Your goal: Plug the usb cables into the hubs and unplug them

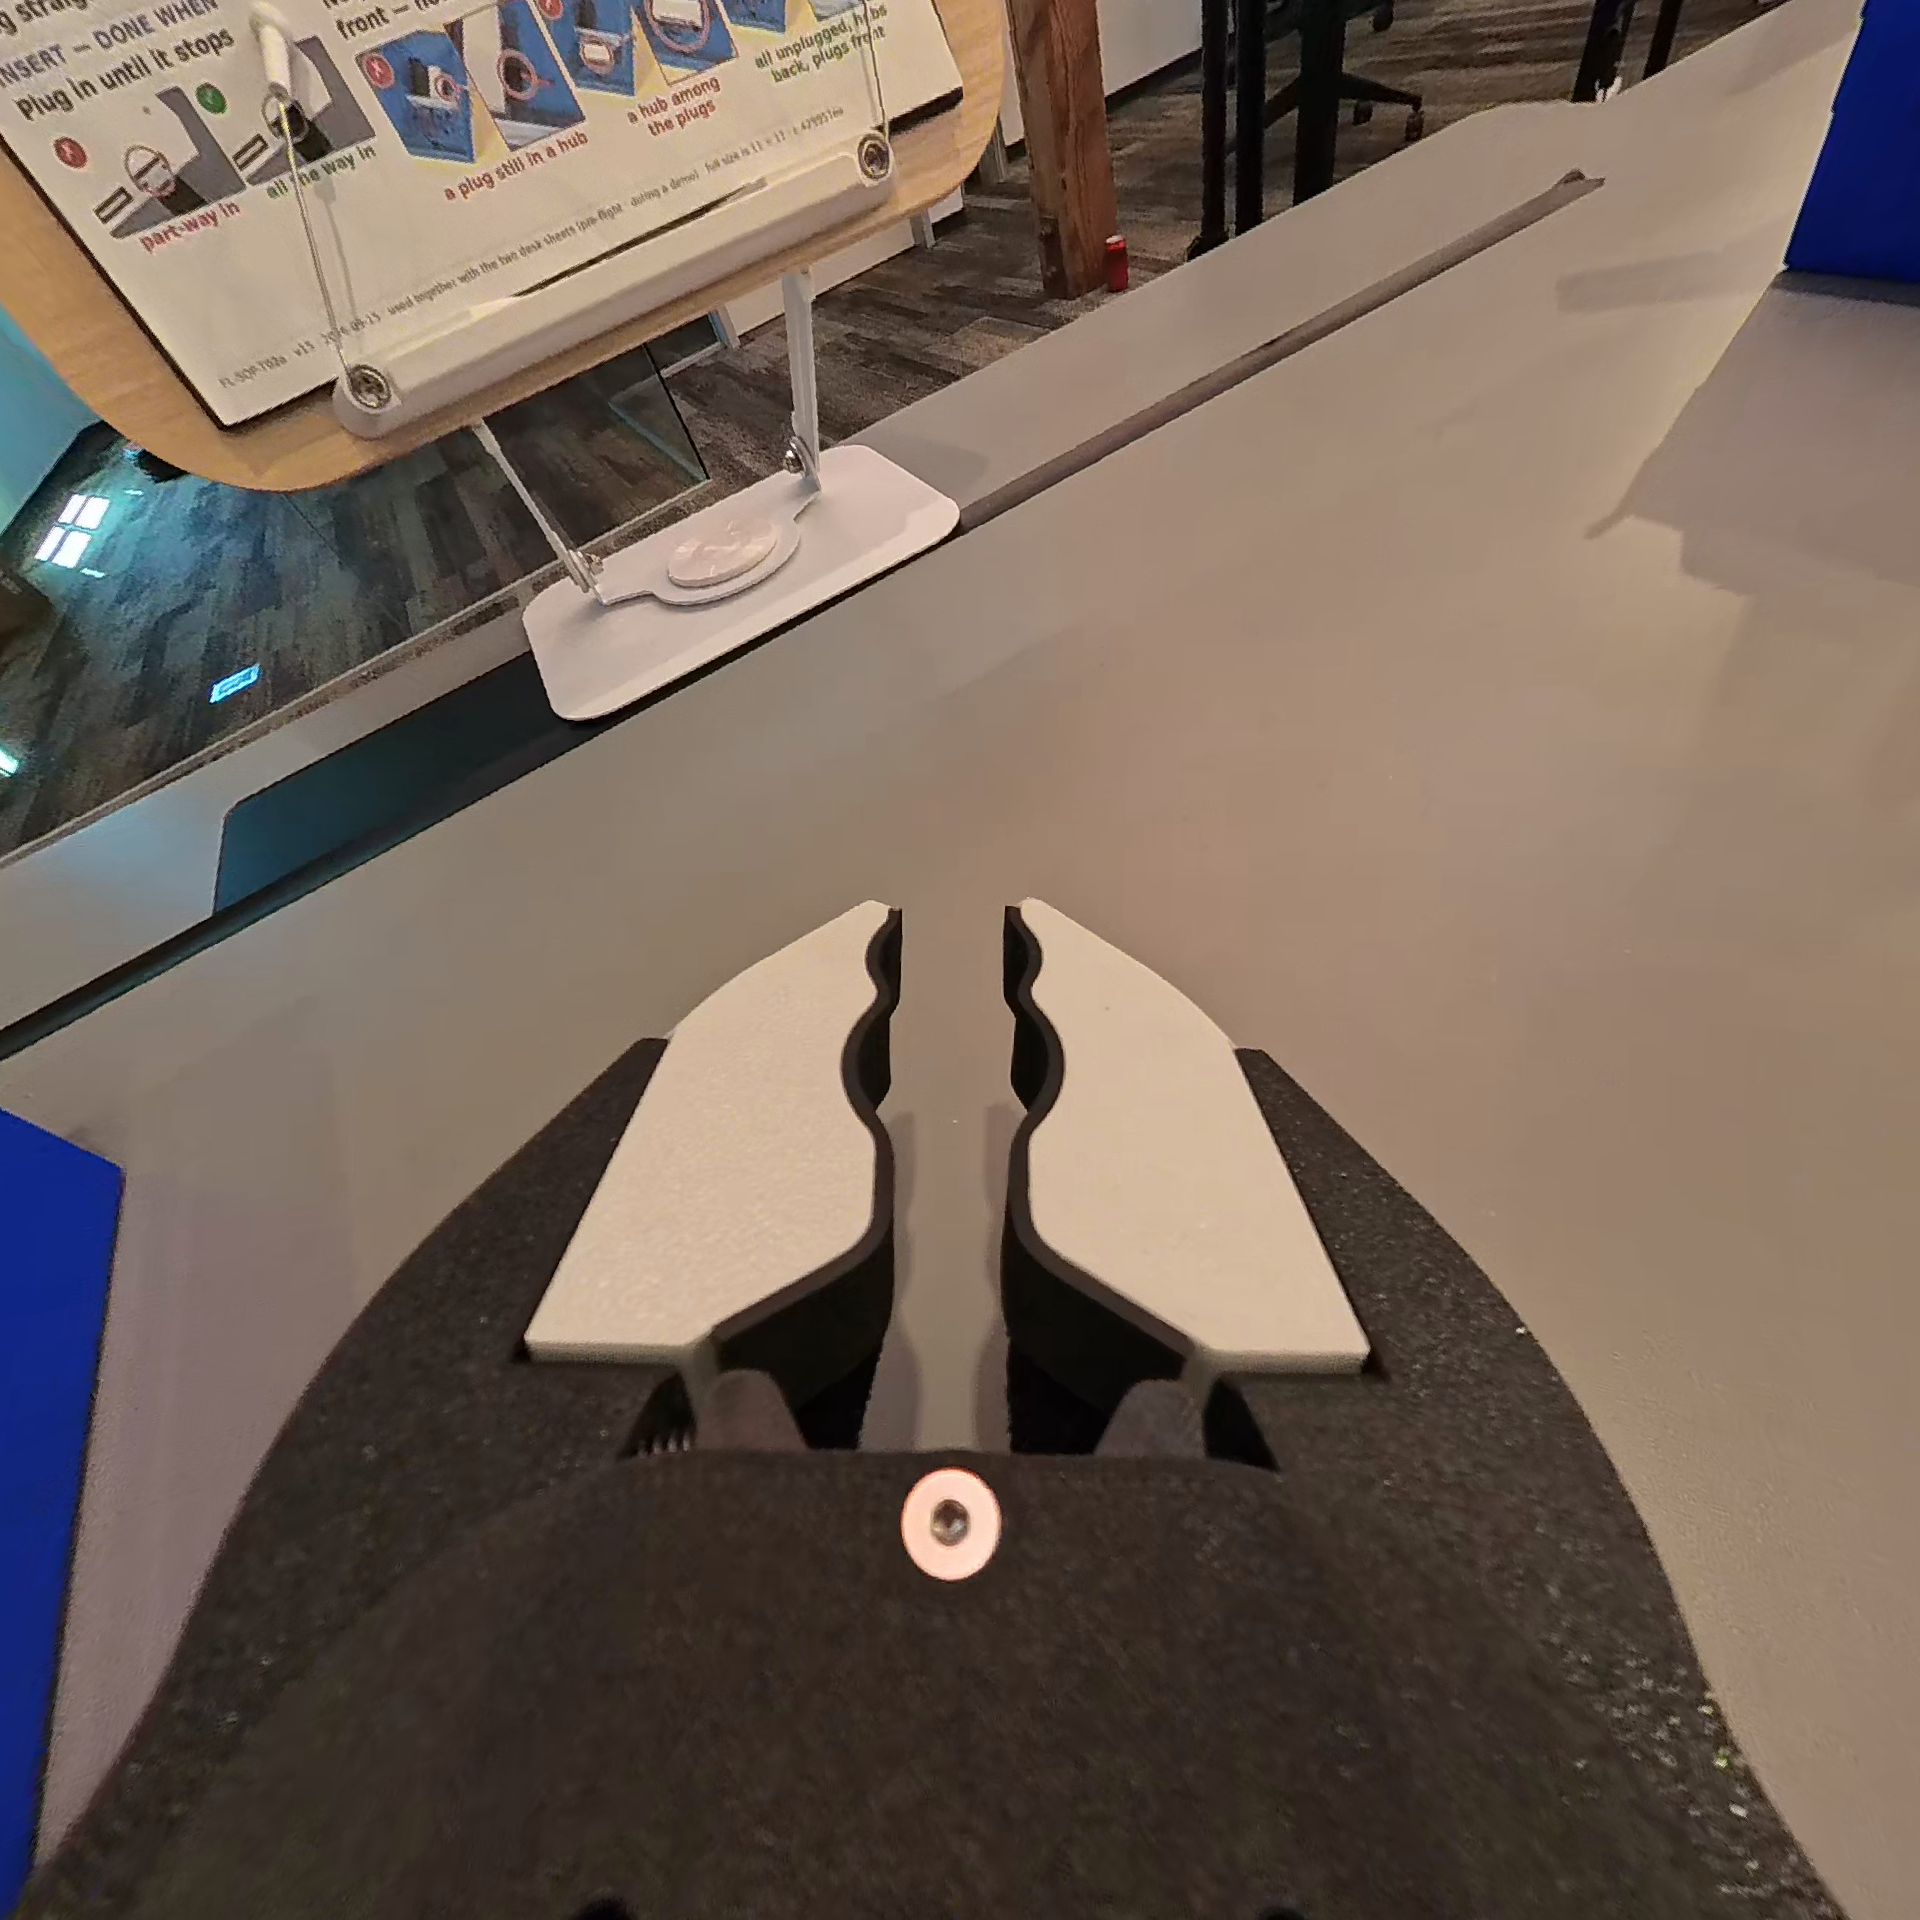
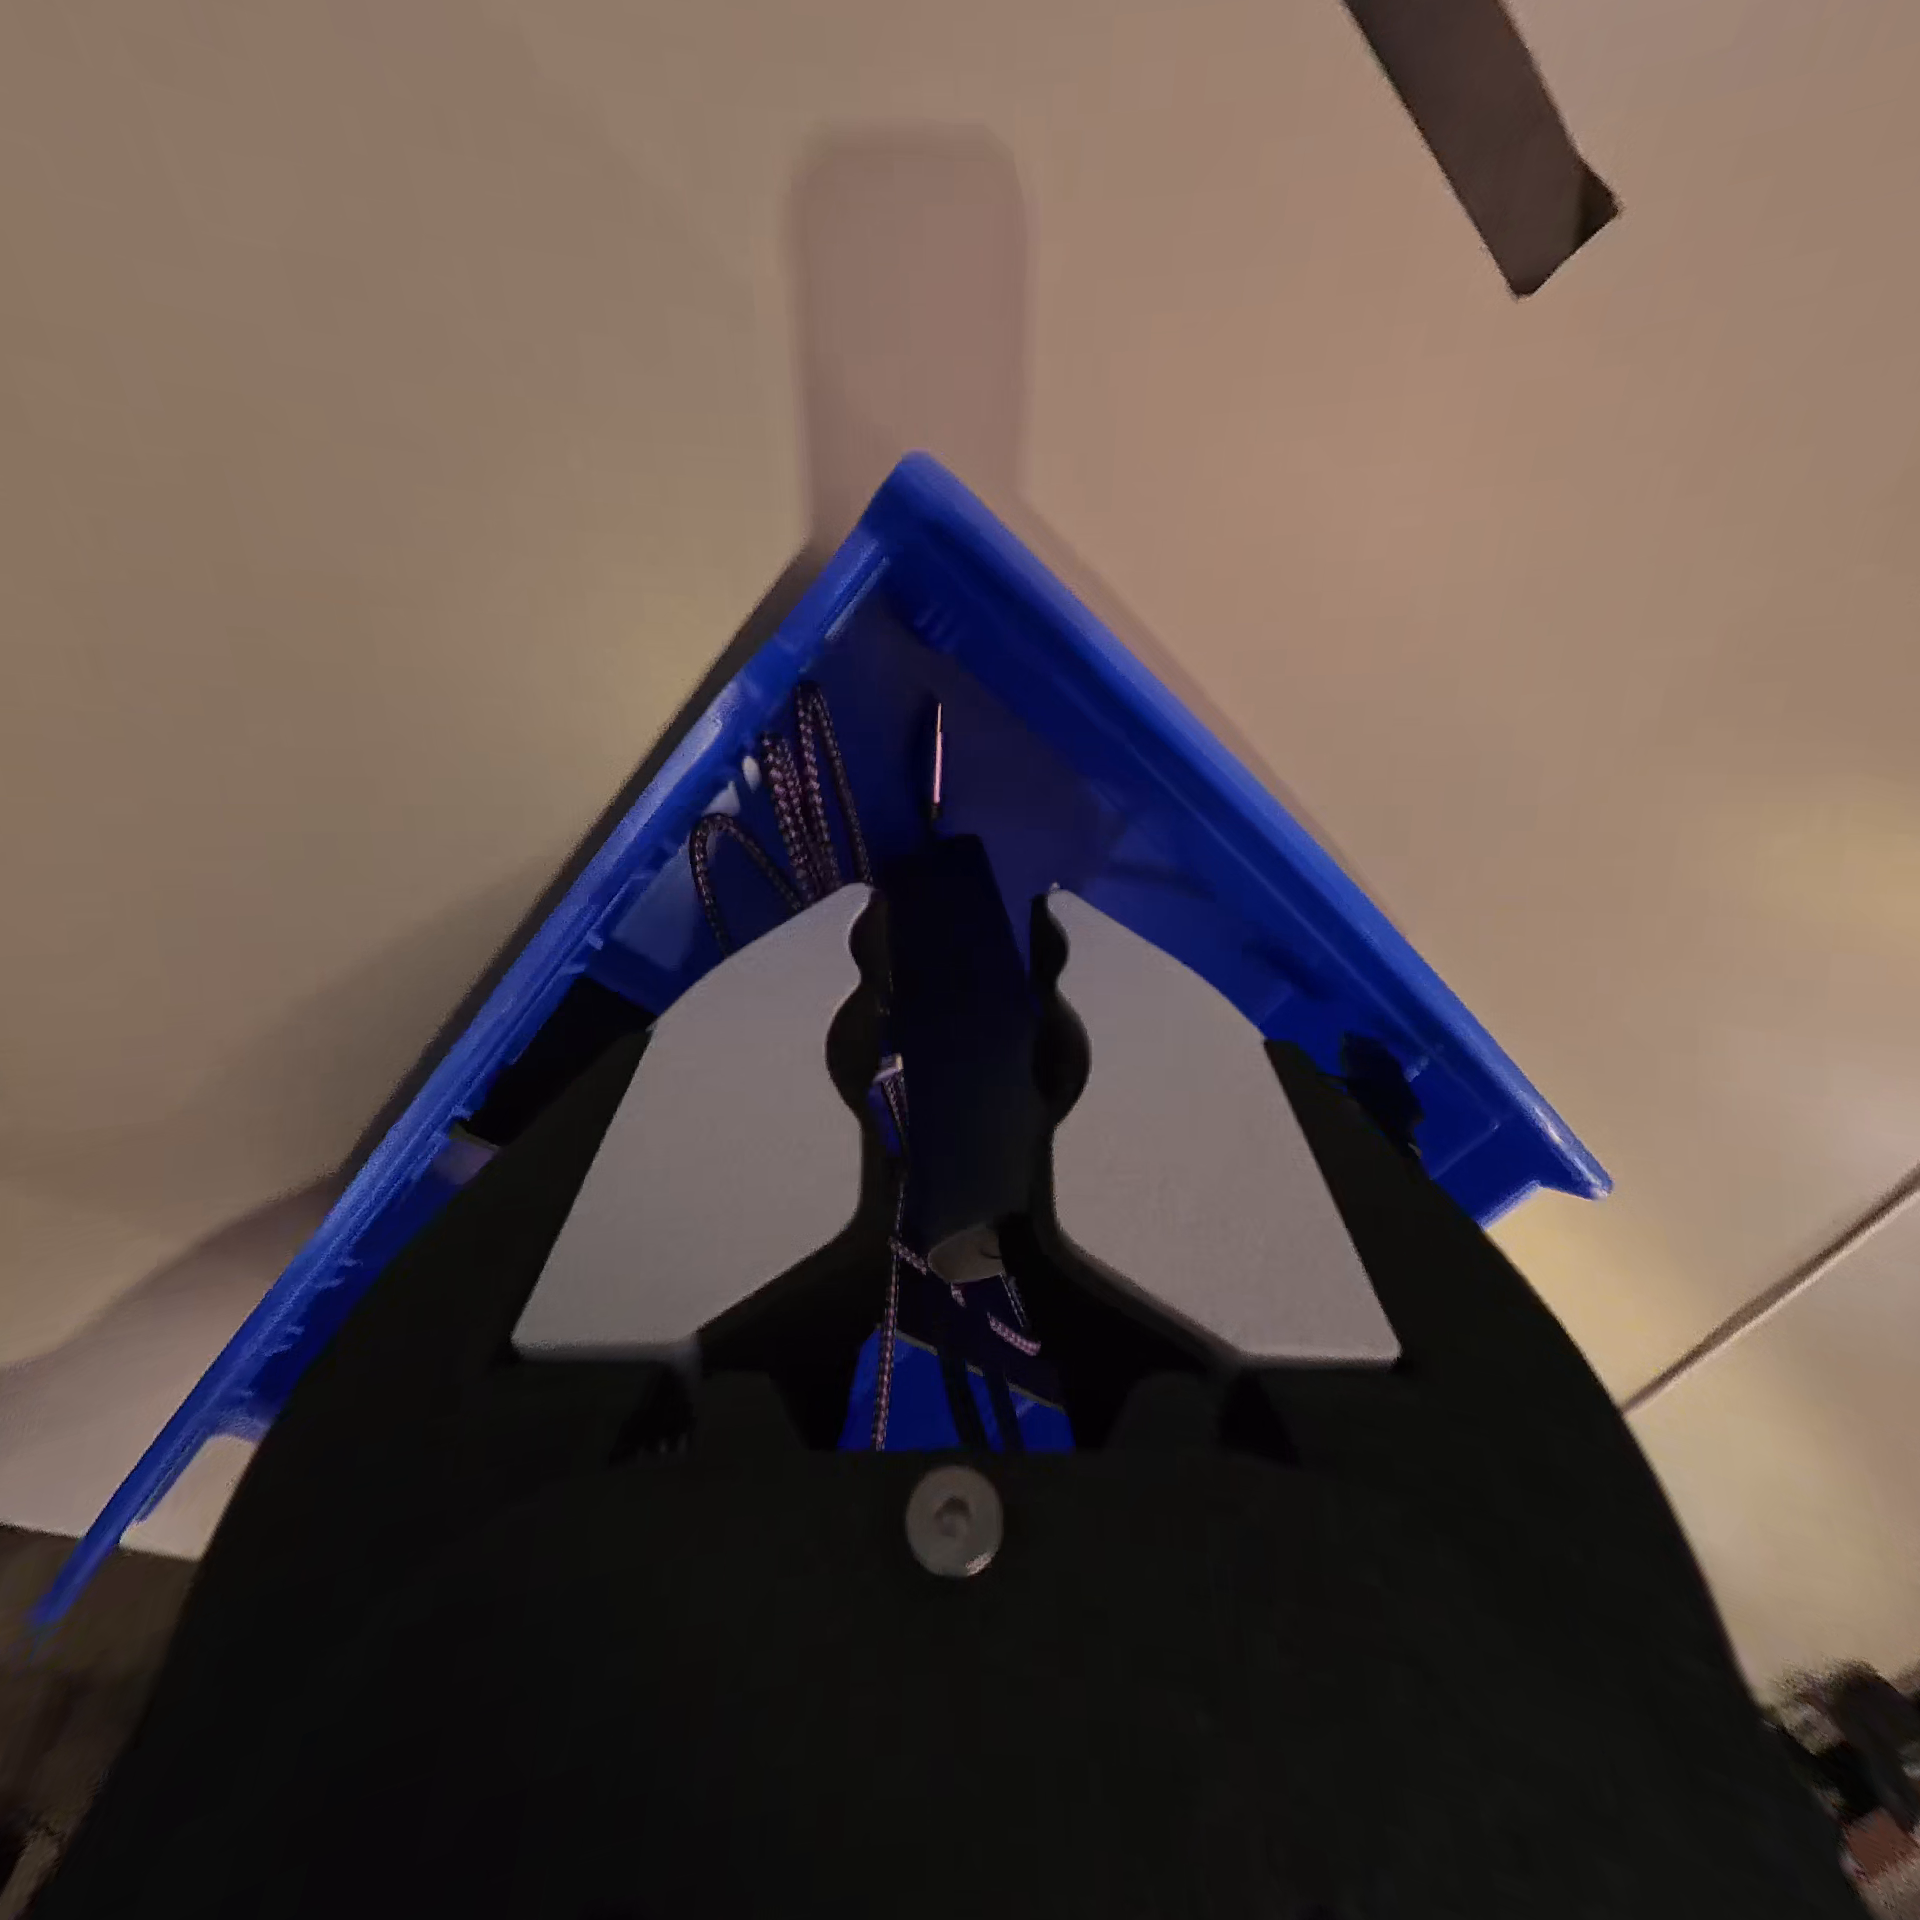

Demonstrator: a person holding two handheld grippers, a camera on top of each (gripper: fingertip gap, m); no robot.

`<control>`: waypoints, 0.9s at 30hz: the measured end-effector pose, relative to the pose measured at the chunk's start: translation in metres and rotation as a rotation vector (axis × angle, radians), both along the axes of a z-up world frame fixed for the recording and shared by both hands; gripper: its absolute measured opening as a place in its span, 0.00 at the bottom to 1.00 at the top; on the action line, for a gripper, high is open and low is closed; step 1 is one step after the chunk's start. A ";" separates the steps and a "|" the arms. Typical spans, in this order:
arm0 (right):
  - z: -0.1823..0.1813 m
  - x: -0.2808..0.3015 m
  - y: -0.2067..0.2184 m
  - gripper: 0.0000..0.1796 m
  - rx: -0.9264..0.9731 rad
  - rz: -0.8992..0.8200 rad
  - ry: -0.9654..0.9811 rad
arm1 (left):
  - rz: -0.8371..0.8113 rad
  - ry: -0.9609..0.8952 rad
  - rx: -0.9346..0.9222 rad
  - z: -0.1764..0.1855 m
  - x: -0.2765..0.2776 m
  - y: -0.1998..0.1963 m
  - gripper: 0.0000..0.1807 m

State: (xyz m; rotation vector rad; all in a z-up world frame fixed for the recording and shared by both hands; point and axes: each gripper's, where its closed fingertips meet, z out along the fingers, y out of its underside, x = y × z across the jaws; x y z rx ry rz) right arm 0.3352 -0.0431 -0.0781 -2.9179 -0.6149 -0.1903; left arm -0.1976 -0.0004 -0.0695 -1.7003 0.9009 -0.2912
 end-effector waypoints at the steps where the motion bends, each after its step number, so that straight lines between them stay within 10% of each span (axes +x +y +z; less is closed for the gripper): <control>1: 0.003 0.000 0.002 0.18 0.031 -0.007 0.012 | 0.000 -0.002 -0.001 0.000 0.000 0.000 0.10; 19: 0.089 0.013 -0.001 0.21 0.405 -0.034 0.058 | -0.006 -0.006 -0.003 0.001 0.001 -0.001 0.10; 27: 0.182 -0.073 0.000 0.20 0.777 0.052 0.199 | -0.010 -0.015 -0.008 0.002 0.003 0.000 0.11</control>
